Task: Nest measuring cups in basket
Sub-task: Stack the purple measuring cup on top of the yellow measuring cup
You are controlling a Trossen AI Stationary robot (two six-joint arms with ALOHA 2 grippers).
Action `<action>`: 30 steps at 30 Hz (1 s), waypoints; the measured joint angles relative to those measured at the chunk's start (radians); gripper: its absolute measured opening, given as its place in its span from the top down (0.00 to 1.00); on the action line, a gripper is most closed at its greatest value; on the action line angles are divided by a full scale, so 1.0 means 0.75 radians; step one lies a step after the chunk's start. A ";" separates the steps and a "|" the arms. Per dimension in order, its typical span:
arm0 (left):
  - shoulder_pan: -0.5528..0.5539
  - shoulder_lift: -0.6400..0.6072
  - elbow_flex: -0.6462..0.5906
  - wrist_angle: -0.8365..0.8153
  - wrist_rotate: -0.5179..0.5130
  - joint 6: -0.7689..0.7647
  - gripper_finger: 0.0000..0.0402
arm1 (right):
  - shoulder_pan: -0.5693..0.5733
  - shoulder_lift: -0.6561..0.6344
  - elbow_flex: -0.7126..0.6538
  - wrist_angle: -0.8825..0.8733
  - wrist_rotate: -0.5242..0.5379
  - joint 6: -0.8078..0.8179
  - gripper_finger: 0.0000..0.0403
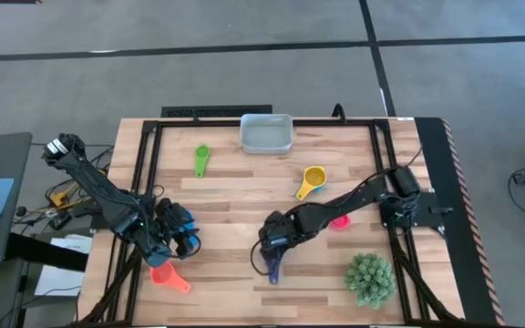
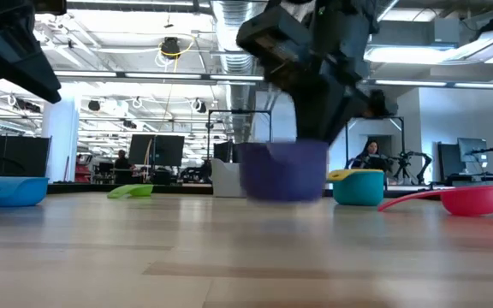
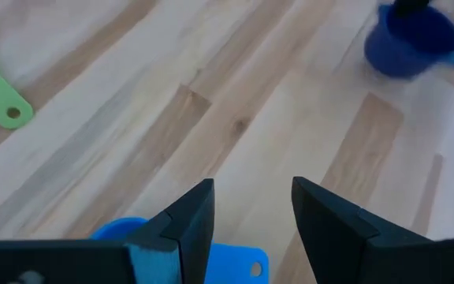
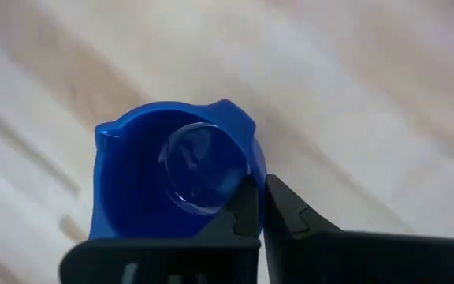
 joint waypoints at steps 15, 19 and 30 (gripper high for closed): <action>0.216 0.000 0.000 0.166 -0.118 -0.222 0.61 | -0.414 -0.530 -0.265 -0.393 0.288 0.172 0.95; 0.244 0.000 0.001 0.328 -0.197 -0.100 0.61 | -0.530 -0.629 -0.369 -0.395 0.268 0.148 0.95; 0.337 0.001 0.001 0.290 -0.090 0.025 0.61 | -0.761 -0.719 -0.564 -0.233 0.165 -0.076 0.94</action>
